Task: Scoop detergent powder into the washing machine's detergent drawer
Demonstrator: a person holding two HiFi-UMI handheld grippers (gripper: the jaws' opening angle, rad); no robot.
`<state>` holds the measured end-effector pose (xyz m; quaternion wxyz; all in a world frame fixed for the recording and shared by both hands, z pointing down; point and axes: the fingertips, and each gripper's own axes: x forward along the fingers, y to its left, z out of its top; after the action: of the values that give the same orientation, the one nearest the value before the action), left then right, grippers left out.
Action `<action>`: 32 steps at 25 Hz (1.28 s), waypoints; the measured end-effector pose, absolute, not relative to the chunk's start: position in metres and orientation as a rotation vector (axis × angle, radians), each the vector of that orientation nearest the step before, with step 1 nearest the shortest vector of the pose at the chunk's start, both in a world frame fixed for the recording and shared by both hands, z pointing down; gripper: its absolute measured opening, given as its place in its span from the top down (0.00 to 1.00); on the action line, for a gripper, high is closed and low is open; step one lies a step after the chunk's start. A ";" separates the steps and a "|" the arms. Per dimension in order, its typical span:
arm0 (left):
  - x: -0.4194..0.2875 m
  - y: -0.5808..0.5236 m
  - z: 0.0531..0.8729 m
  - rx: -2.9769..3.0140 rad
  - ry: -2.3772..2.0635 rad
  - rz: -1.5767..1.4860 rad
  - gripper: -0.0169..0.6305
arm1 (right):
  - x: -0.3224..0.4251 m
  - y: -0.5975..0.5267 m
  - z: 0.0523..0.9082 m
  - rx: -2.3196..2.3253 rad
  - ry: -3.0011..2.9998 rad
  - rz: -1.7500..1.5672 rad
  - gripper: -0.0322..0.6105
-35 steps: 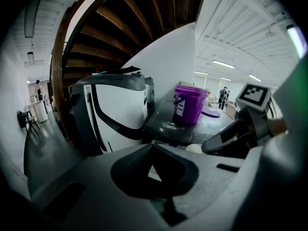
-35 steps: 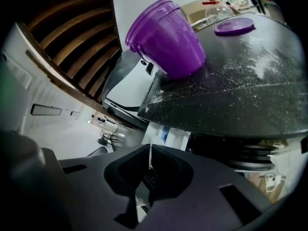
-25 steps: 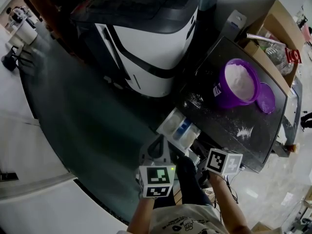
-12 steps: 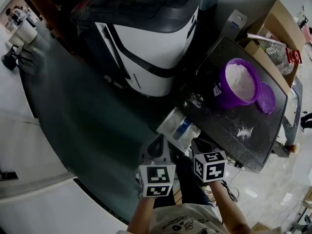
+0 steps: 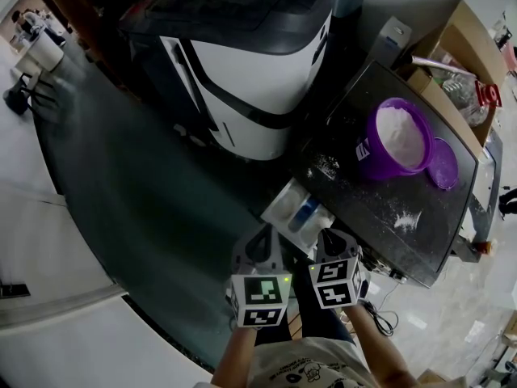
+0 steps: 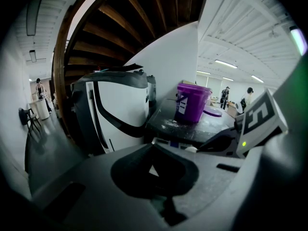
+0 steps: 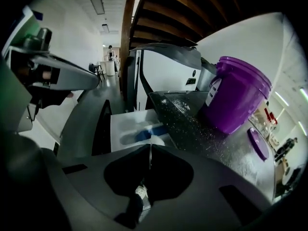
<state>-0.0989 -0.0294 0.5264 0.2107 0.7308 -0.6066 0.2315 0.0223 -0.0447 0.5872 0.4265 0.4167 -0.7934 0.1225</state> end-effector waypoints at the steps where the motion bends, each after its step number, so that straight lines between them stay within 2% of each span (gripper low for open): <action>1: -0.099 -0.028 0.527 2.027 -1.683 0.643 0.97 | 0.022 -0.045 0.588 1.036 -1.977 0.283 0.92; 21: -0.117 -0.020 0.529 2.001 -1.709 0.638 0.97 | 0.015 -0.043 0.593 0.878 -1.769 -0.274 0.92; 32: -0.124 -0.017 0.531 1.983 -1.718 0.630 0.97 | 0.013 -0.042 0.595 0.859 -1.726 -0.347 0.92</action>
<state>-0.1242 -0.0170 0.5308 0.2199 0.7168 -0.6212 0.2277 0.0126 -0.0424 0.5948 0.5574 0.3642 -0.7315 -0.1471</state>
